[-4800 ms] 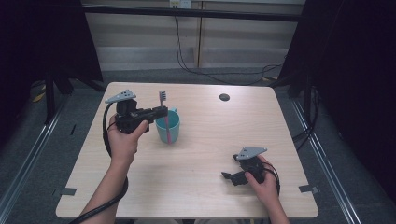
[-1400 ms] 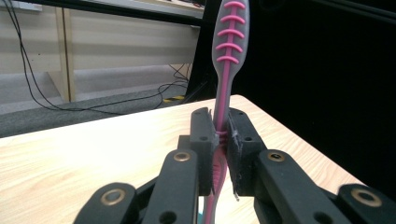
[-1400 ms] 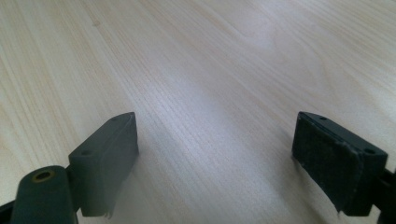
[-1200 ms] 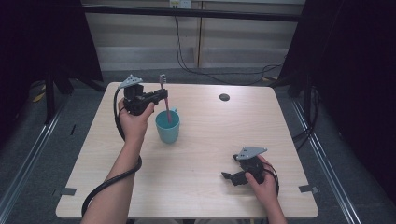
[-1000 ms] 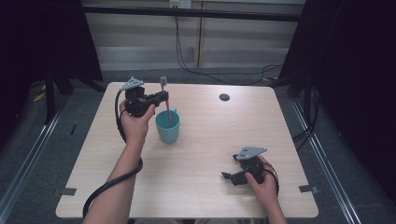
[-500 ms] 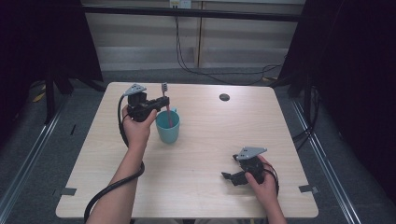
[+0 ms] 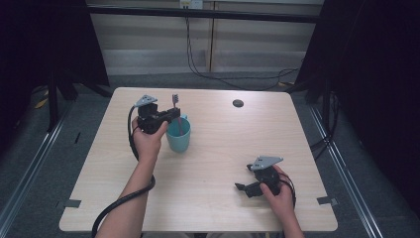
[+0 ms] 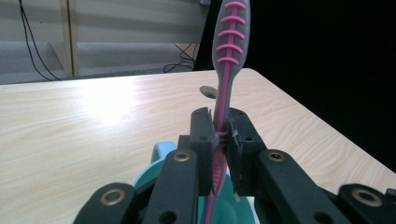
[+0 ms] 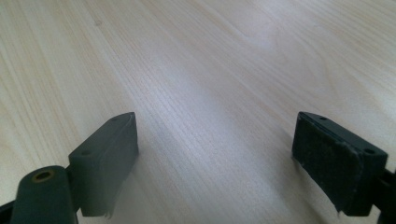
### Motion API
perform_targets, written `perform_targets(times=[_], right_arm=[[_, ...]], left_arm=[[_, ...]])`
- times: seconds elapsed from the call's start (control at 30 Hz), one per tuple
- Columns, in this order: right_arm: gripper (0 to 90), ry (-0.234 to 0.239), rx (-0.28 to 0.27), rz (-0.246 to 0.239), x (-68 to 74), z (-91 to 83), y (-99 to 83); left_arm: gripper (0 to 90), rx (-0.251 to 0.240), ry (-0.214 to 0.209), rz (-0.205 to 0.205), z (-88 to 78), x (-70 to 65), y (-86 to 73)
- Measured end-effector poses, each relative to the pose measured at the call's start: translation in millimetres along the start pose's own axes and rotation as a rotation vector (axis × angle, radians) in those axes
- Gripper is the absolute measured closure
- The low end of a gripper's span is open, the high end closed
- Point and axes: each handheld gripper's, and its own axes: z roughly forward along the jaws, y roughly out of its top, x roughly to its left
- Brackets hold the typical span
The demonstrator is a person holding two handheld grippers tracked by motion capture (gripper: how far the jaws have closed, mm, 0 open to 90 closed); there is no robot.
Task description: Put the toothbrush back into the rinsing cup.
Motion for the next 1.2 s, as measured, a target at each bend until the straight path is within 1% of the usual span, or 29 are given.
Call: perform_targets(times=[0.1, 0.3, 0.47, 0.77, 0.87, 1.2], right_arm=[[14.0, 0.000, 0.000, 0.000, 0.0, 0.0, 0.0], [14.0, 0.003, 0.001, -0.002, 0.1, 0.0, 0.0], [14.1, 0.003, 0.001, -0.003, 0.1, 0.0, 0.0], [14.0, 0.005, 0.001, -0.003, 0.2, 0.0, 0.0], [14.1, 0.004, 0.001, -0.004, 0.2, 0.0, 0.0], [14.0, 0.004, 0.001, -0.004, 0.3, 0.0, 0.0]], left_arm=[[82.2, 0.001, 0.001, -0.008, 1.1, 0.4, -3.4], [82.2, 0.008, 0.006, -0.003, 2.4, 0.5, -7.0], [82.2, 0.010, 0.016, -0.011, 1.9, 1.8, -11.7], [82.2, 0.022, 0.016, -0.011, 2.4, 3.8, -18.8], [82.1, 0.019, 0.018, -0.016, 2.7, 3.9, -19.8], [82.1, 0.027, 0.026, -0.009, 1.9, 4.0, -21.7]])
